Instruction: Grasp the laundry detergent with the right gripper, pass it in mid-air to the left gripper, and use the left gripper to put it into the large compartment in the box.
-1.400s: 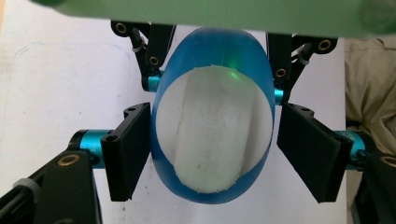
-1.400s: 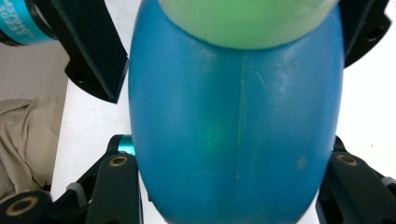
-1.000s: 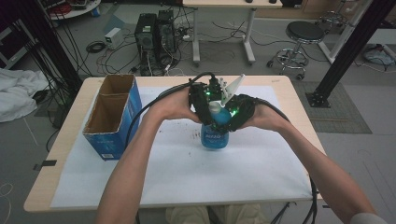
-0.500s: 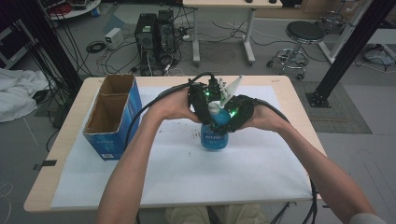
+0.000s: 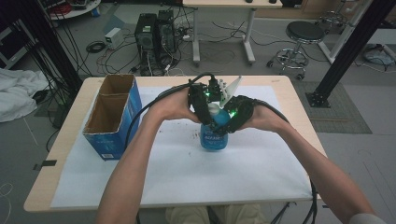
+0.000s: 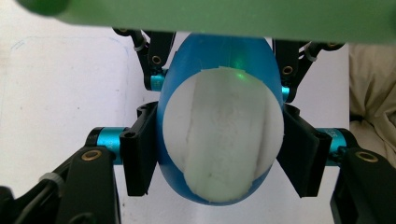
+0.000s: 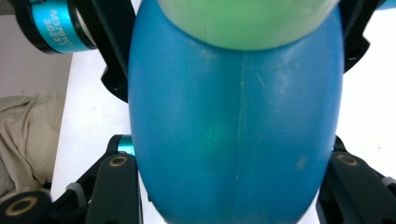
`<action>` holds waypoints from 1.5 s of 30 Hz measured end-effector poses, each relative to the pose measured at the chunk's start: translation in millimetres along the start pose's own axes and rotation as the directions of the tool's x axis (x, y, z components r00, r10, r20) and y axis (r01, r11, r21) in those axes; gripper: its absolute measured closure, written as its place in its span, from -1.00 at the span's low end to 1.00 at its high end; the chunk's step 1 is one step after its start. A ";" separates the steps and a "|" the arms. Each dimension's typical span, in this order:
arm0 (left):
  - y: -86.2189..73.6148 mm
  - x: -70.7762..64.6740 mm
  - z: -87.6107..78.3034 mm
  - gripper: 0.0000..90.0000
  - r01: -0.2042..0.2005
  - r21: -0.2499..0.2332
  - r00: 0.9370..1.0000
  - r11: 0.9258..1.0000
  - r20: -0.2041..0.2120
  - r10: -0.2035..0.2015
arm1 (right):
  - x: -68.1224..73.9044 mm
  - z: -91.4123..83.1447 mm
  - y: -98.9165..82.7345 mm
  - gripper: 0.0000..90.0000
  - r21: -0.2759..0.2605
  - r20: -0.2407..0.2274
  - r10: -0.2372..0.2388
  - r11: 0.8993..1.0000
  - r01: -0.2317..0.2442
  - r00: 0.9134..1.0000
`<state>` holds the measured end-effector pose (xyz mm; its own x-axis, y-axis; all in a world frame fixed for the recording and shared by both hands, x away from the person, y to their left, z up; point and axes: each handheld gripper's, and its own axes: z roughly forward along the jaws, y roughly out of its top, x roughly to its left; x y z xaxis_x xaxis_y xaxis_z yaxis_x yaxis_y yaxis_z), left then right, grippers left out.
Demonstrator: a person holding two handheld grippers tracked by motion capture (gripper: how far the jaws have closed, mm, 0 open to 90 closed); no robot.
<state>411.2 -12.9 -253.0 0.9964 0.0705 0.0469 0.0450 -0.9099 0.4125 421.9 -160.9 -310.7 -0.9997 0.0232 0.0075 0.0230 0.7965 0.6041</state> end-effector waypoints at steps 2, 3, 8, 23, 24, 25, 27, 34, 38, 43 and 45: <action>-0.1 -0.9 -0.1 -0.18 -0.003 0.000 1.000 1.000 -0.002 0.003 | 0.7 -0.6 0.2 0.02 -0.002 -0.019 0.005 1.000 -0.005 1.000; -0.1 -0.9 -0.1 -0.17 -0.006 0.000 1.000 1.000 0.000 0.006 | 1.0 -0.7 0.2 0.01 -0.002 -0.021 0.006 1.000 -0.006 1.000; -0.4 -2.6 -0.3 -0.16 0.002 -0.005 1.000 1.000 -0.004 -0.002 | 1.7 -0.8 0.1 0.01 -0.004 -0.029 0.007 1.000 -0.007 1.000; -1.8 -2.6 0.4 -0.16 0.020 0.008 1.000 1.000 0.013 -0.020 | -0.1 4.6 0.5 -0.03 -0.017 -0.070 -0.001 1.000 0.000 0.998; -1.9 -3.1 0.7 -0.16 0.024 0.004 1.000 1.000 0.012 -0.024 | 0.7 4.8 0.5 -0.03 -0.013 -0.072 0.003 1.000 -0.004 0.997; -1.9 -2.9 0.4 -0.16 0.022 0.004 1.000 1.000 0.011 -0.022 | 0.6 5.5 0.4 -0.03 -0.014 -0.061 0.002 1.000 -0.002 0.998; -2.1 -2.5 0.1 -0.16 0.024 0.002 1.000 1.000 0.015 -0.024 | 0.9 5.2 -0.1 -0.03 -0.017 -0.065 0.011 1.000 -0.012 0.998; -3.7 -3.0 -4.6 -0.16 0.035 -0.017 0.999 0.999 0.014 -0.034 | 1.6 9.8 -3.6 -0.11 0.017 -0.060 0.010 1.000 -0.009 0.998; -6.0 -3.7 -5.3 -0.16 0.035 -0.004 0.999 0.999 0.016 -0.035 | 0.6 9.8 -6.0 -0.15 -0.005 -0.071 0.014 1.000 -0.015 0.997; -7.2 -3.5 -5.4 -0.16 0.037 0.005 0.999 0.999 0.012 -0.037 | 0.9 6.5 -5.9 -0.19 -0.018 -0.069 0.018 1.000 -0.020 0.997; -7.5 -3.6 -5.4 -0.16 0.037 0.005 0.999 0.999 0.013 -0.037 | 1.3 5.6 -6.1 -0.22 -0.019 -0.068 0.022 1.000 -0.023 0.997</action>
<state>406.8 -4.2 -251.4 0.9949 0.0994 0.0198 0.0826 -0.9087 0.4092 420.5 -162.3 -318.8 -0.9972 -0.0007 0.0752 0.0461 0.7844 0.6185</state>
